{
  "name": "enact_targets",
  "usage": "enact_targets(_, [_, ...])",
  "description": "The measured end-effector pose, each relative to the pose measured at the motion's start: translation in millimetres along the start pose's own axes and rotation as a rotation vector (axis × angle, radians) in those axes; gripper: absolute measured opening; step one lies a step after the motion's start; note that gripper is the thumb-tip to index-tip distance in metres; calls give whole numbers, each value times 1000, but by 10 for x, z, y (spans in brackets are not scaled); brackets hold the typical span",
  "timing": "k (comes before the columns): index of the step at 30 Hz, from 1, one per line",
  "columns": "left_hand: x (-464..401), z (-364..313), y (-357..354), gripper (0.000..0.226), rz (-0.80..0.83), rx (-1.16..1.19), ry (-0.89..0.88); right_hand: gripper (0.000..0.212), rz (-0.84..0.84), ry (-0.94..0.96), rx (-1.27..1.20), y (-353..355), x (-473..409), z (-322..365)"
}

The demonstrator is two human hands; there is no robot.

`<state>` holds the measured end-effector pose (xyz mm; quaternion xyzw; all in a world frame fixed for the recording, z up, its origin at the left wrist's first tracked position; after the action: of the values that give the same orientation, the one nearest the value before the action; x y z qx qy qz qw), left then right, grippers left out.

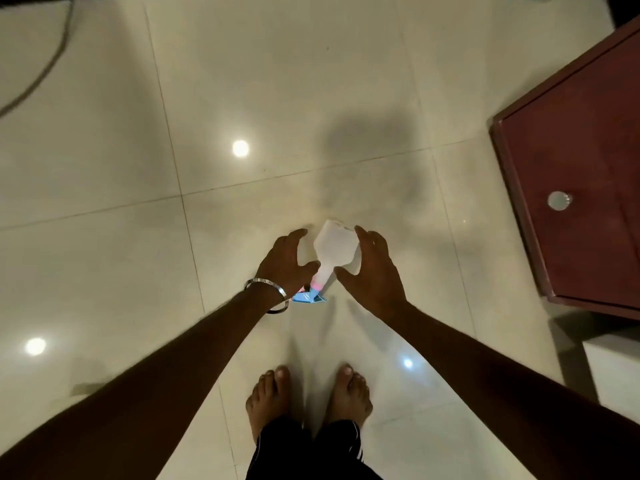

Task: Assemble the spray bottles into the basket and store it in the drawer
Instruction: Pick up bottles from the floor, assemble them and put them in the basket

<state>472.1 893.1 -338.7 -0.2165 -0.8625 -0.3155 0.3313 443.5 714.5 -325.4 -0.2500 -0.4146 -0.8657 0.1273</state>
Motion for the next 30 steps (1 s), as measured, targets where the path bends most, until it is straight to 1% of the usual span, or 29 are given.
enact_targets(4, [-397,187,-108,69,42,82,3,99,-22,-52,-24,-293,-380,-151])
enact_targets(6, [-536,238,-157,67,66,116,15,101,-50,-73,-49,-399,-488,-171])
enact_targets(10, [-731,293,-280,61,99,172,39,99,-74,-74,-92,-559,-609,-203])
enact_targets(15, [-842,271,-301,44,170,250,10,90,-106,-62,-147,-568,-707,-234])
enact_targets(18, [-803,234,-207,42,199,377,37,89,-82,-97,-225,-454,-690,-255])
enact_targets(21, [-647,108,-51,41,286,482,72,83,-35,-135,-357,-261,-573,-212])
enact_targets(26, [-224,-217,370,34,421,505,114,72,38,-214,-574,194,-199,48])
enact_targets(28, [-38,-374,540,42,486,489,96,68,91,-260,-723,399,-11,182])
enact_targets(30, [145,-557,683,56,532,489,91,58,134,-285,-858,602,169,315])
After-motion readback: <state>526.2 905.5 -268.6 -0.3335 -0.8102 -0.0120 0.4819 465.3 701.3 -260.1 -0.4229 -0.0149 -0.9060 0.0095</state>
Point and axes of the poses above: each hand's wrist, its own x-axis away from the middle knuckle, its own y-axis out of the back of the hand, z = x × y, the point moved 1 cm from there along -x, towards the middle knuckle, and after that the axes turned 6 degrees about z, right-handed, at the moved point
